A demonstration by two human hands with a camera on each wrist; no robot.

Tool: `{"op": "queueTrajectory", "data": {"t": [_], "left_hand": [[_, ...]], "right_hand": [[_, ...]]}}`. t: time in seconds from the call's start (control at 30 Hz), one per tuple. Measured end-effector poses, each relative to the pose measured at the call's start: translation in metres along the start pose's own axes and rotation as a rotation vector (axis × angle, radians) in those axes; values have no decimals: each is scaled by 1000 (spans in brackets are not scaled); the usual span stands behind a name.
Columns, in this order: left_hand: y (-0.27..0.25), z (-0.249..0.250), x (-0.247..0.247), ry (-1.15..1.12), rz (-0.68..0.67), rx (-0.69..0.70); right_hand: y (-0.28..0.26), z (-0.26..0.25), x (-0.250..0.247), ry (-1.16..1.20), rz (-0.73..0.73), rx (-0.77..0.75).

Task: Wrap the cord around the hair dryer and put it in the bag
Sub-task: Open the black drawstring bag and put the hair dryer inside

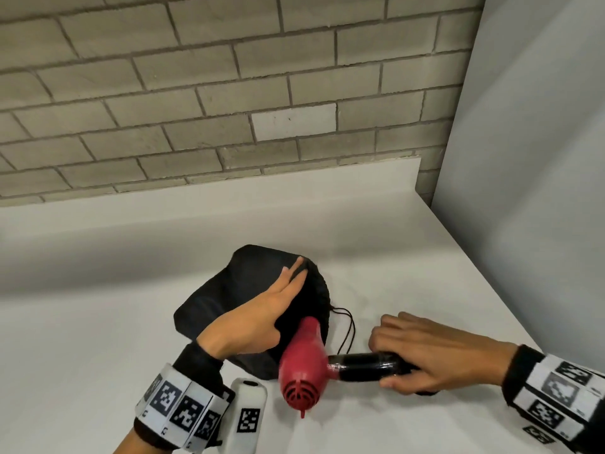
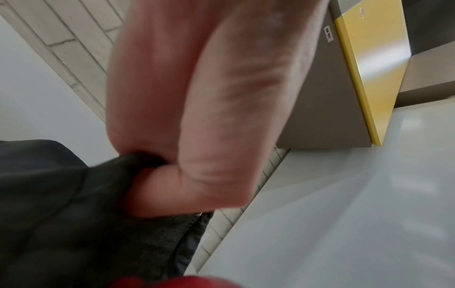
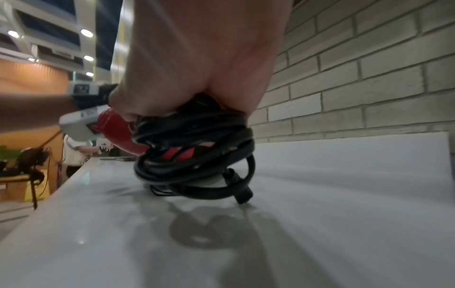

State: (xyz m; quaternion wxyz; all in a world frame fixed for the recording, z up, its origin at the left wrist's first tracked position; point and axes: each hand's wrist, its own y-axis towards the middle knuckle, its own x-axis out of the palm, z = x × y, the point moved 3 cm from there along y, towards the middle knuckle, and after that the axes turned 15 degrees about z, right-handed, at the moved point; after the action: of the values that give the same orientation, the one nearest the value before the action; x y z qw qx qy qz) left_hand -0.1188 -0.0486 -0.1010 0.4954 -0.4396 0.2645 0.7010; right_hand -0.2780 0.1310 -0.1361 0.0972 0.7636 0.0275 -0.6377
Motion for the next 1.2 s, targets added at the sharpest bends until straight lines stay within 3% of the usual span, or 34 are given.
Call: {"op": "queueTrajectory", "data": {"t": [0.13, 0.4, 0.57, 0.73, 0.93, 1.13, 1.2], "left_hand": [[-8, 15, 3, 33, -96, -2], [1, 48, 31, -36, 2, -15], [28, 60, 37, -55, 44, -62], [39, 69, 31, -250, 129, -181], [42, 60, 23, -216, 42, -221], [54, 63, 12, -176, 50, -173], [56, 61, 8, -158, 36, -205]], "right_hand": [[20, 16, 1, -84, 50, 29], [49, 16, 10, -177, 168, 151], [63, -6, 25, -166, 149, 40], [74, -15, 33, -52, 107, 43], [86, -14, 32, -277, -104, -34], [97, -19, 56, -475, 54, -113], [104, -18, 48, -446, 61, -70]]}}
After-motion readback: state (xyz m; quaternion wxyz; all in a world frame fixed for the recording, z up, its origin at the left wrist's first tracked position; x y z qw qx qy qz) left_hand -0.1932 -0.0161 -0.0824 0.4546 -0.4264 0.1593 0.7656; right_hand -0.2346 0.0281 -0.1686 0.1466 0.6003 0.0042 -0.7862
